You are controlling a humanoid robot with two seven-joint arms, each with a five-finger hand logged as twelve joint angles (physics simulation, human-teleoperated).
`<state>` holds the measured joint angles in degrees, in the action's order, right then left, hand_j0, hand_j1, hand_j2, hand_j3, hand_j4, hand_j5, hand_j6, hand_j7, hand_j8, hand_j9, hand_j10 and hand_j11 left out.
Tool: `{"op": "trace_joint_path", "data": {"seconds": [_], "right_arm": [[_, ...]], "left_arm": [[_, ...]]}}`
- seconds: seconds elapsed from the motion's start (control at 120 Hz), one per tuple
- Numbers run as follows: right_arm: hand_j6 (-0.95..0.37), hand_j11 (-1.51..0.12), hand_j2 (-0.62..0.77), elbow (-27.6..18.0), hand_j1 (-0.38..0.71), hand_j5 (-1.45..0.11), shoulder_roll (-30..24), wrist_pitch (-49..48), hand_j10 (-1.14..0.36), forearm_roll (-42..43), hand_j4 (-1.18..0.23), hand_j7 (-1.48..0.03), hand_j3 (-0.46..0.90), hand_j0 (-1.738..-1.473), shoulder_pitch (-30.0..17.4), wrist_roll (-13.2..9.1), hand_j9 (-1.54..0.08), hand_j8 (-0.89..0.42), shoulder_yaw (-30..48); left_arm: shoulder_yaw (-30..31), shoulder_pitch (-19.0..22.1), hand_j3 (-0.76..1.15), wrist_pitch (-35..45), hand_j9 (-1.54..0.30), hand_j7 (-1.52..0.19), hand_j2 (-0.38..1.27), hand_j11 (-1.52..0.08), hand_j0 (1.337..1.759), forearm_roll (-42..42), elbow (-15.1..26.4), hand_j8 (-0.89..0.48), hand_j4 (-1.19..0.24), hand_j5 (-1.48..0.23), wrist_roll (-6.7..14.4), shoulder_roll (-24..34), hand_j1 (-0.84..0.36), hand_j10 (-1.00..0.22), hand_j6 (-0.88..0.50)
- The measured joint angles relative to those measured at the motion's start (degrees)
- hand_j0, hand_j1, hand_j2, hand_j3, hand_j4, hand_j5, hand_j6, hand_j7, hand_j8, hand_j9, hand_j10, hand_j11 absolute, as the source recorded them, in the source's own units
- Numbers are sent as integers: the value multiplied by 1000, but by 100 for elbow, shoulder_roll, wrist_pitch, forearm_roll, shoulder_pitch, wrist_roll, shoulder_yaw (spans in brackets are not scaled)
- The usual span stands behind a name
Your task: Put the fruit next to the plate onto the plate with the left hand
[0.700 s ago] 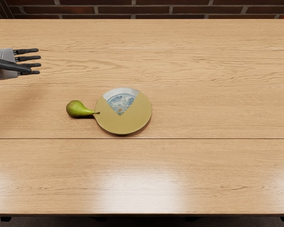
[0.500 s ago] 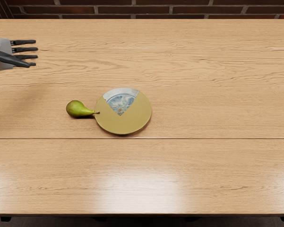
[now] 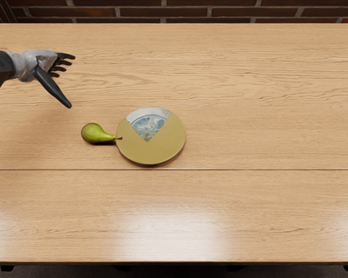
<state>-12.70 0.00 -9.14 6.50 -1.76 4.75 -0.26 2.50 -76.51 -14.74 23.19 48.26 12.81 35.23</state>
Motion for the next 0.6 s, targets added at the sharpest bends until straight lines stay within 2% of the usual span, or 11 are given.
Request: {"op": "trace_joint_path", "data": {"seconds": [0.117,0.233,0.367,0.6], "right_arm": [[-16,-21,-3,-1,-329,-21,0,0,-16,0,-16,-21,0,-1658,0,0,-21,-16,0],[-16,-21,-3,1,-329,-21,0,0,-16,0,-16,-21,0,-1658,0,0,-21,-16,0],[-16,-21,-3,0,-329,-21,0,0,-16,0,-16,-21,0,-1658,0,0,-21,-16,0],[-16,-22,-3,1,-329,-22,0,0,-17,0,-17,-22,0,-1658,0,0,-22,-16,0]], "left_arm": [[489,-101,0,885,-74,-74,12,-74,1658,413,1246,-59,-59,-74,-146,428,281,-58,-59],[746,-63,0,1228,-96,-96,16,-96,1658,752,2009,-77,-76,-97,-194,483,261,-76,-77],[902,-13,0,1517,-128,-129,21,-128,1658,956,2309,-102,-101,-129,-209,444,232,-101,-102],[1253,81,0,2228,-207,-208,34,-207,1658,1424,2410,-163,-162,-208,-216,373,159,-162,-163]]}}
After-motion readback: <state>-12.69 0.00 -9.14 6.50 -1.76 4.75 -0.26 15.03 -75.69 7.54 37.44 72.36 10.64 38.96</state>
